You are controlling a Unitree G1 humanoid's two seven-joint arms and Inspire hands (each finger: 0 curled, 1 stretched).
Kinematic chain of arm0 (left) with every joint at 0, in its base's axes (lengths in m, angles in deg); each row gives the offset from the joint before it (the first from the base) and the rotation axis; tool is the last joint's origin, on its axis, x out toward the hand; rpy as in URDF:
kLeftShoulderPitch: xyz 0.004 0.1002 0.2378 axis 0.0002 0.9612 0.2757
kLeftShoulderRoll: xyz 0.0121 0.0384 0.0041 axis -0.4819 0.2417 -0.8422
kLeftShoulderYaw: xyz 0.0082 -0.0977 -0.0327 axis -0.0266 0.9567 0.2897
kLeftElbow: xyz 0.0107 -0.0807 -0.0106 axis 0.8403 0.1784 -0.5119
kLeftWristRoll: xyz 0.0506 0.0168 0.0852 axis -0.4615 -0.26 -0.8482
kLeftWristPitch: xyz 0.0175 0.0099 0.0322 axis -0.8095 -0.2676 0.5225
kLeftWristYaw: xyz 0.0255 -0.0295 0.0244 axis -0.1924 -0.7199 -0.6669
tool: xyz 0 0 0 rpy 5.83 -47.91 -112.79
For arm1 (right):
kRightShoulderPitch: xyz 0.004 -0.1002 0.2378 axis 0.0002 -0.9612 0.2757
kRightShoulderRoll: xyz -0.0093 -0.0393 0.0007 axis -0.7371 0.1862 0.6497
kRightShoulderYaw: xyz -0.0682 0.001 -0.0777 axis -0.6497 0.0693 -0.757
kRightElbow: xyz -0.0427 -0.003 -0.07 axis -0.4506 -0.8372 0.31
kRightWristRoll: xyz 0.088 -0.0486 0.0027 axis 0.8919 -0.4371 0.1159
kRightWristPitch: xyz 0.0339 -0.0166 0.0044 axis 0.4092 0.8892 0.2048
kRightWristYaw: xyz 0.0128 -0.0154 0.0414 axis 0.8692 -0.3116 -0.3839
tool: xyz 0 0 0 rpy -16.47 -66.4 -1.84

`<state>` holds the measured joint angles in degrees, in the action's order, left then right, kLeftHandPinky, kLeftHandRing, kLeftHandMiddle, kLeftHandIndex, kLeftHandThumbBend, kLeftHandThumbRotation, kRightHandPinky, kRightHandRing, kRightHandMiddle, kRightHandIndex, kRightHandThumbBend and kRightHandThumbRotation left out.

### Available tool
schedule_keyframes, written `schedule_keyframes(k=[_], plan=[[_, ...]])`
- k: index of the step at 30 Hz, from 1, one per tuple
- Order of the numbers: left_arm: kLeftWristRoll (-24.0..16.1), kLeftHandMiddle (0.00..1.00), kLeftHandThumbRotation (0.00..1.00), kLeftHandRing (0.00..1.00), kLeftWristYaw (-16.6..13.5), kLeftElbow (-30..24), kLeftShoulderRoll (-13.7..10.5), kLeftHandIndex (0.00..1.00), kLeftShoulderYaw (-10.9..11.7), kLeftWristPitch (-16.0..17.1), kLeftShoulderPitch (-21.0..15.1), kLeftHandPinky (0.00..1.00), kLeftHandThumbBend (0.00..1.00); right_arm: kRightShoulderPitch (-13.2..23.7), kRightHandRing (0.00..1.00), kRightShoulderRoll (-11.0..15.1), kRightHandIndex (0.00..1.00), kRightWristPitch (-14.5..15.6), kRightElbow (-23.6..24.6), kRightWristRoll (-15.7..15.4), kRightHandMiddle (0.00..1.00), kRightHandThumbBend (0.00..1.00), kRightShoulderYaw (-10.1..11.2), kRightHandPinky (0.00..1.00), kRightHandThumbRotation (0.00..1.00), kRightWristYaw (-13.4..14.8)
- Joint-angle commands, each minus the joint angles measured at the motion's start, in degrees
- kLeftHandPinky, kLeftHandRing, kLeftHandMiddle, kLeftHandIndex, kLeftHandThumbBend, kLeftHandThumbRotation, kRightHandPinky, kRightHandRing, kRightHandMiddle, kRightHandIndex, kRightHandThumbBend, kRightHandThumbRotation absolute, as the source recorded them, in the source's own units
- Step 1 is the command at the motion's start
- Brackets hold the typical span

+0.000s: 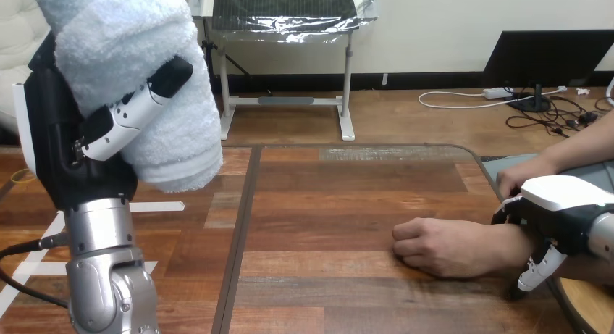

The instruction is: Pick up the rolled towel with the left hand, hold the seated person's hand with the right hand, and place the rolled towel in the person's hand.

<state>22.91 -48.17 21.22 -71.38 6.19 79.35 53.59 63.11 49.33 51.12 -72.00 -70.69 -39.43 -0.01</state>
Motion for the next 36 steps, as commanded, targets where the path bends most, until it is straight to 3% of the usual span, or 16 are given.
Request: schedule_keyframes(k=[1, 36], plan=[[-0.2, 0.33, 0.00, 0.27, 0.3, -2.8, -0.1, 0.38, -0.3, 0.7, -2.6, 0.22, 0.54, 1.6, 0.76, 1.5, 0.80, -0.2, -0.2, -0.1, 0.80, 0.93, 1.2, 0.54, 0.24, 1.6], [0.0, 0.33, 0.00, 0.27, 0.6, -2.3, -0.2, 0.38, -0.2, 1.0, -2.9, 0.21, 0.53, 1.2, 0.77, 0.3, 0.81, 2.2, 3.1, -0.4, 0.81, 1.00, 1.0, 0.56, 0.31, 1.0]])
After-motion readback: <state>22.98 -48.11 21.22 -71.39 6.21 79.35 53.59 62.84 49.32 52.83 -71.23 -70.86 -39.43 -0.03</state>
